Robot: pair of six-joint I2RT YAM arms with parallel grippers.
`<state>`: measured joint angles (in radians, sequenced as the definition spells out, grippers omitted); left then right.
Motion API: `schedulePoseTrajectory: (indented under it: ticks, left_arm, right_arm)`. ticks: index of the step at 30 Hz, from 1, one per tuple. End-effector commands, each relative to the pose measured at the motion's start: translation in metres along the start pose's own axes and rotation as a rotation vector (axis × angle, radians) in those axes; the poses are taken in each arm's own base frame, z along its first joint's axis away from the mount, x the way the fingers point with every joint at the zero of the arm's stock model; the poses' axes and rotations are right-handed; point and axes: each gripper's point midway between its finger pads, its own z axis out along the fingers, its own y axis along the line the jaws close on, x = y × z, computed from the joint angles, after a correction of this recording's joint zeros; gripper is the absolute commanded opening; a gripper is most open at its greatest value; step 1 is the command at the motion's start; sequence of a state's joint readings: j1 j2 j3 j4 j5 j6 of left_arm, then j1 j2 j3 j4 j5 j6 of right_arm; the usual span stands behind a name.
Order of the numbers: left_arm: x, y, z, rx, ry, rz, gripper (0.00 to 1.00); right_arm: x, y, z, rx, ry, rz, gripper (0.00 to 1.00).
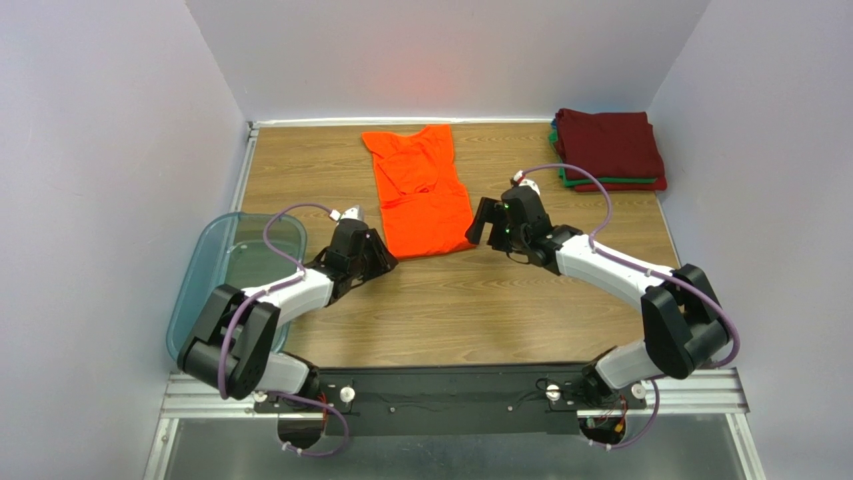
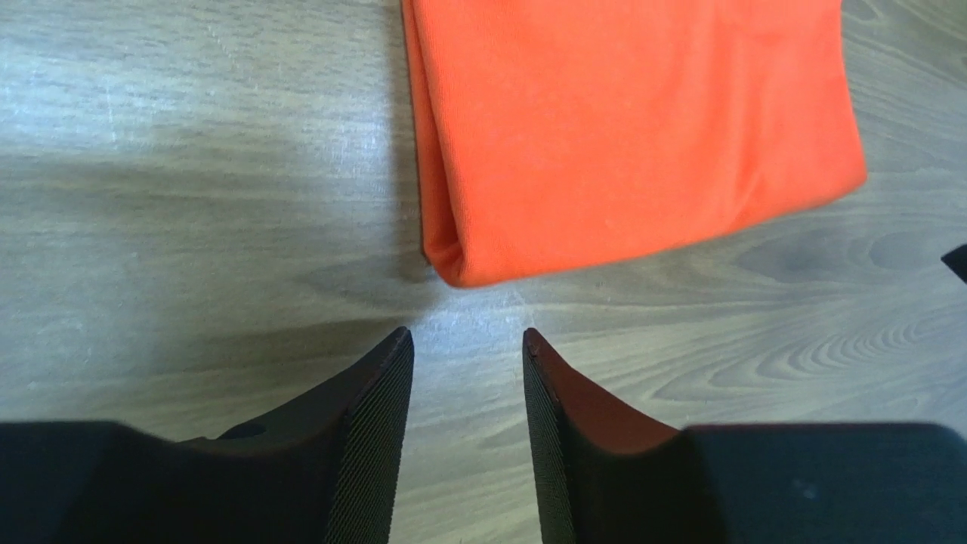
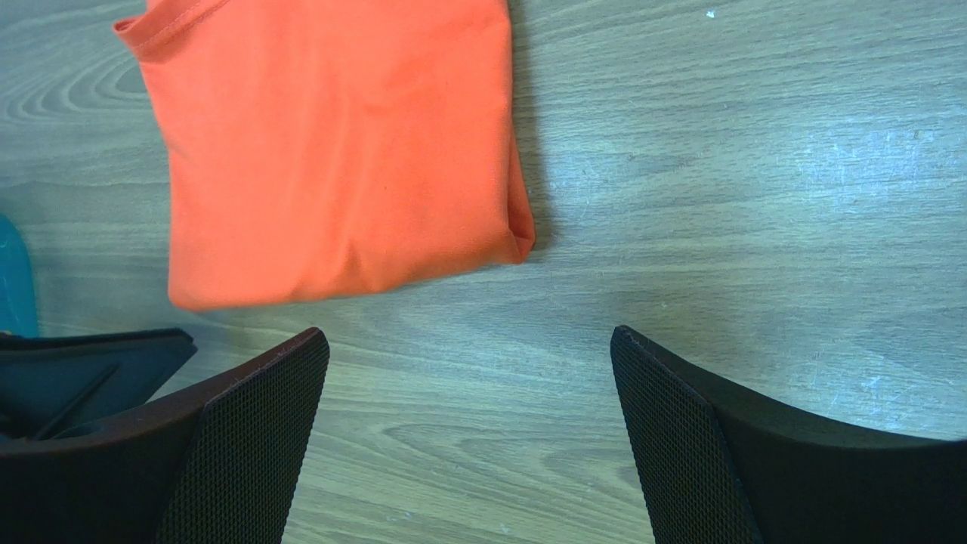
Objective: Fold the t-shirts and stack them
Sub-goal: Fold the tshirt
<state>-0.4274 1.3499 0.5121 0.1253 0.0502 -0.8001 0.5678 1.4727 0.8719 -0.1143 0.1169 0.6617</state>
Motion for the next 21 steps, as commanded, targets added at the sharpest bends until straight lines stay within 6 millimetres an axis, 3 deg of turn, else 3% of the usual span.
schedulePoseTrajectory:
  ticks: [1, 10, 13, 14, 15, 21]
  left_arm:
    - [-0.028, -0.008, 0.011, -0.001, -0.103, -0.005, 0.46]
    - [-0.028, 0.0, 0.031, -0.036, -0.085, 0.01, 0.34]
    - [-0.024, 0.003, 0.035, -0.04, -0.067, 0.017, 0.18]
    - [-0.021, 0.004, 0.037, -0.041, -0.056, 0.02, 0.05]
    - [-0.019, 0.005, 0.037, -0.04, -0.05, 0.02, 0.0]
    - [-0.012, 0.011, 0.036, -0.05, -0.04, 0.027, 0.0]
  right_arm:
    - [0.008, -0.004, 0.002, 0.006, 0.027, 0.023, 1.0]
    - [0.017, -0.007, 0.021, 0.034, 0.07, 0.01, 1.0]
    - [0.018, -0.008, 0.031, 0.051, 0.08, 0.005, 0.97]
    - [0.014, -0.007, 0.034, 0.057, 0.072, 0.005, 0.96]
    - [0.019, -0.011, 0.04, 0.073, 0.086, 0.002, 0.94]
    - [0.025, -0.015, 0.063, 0.105, 0.115, -0.004, 0.74]
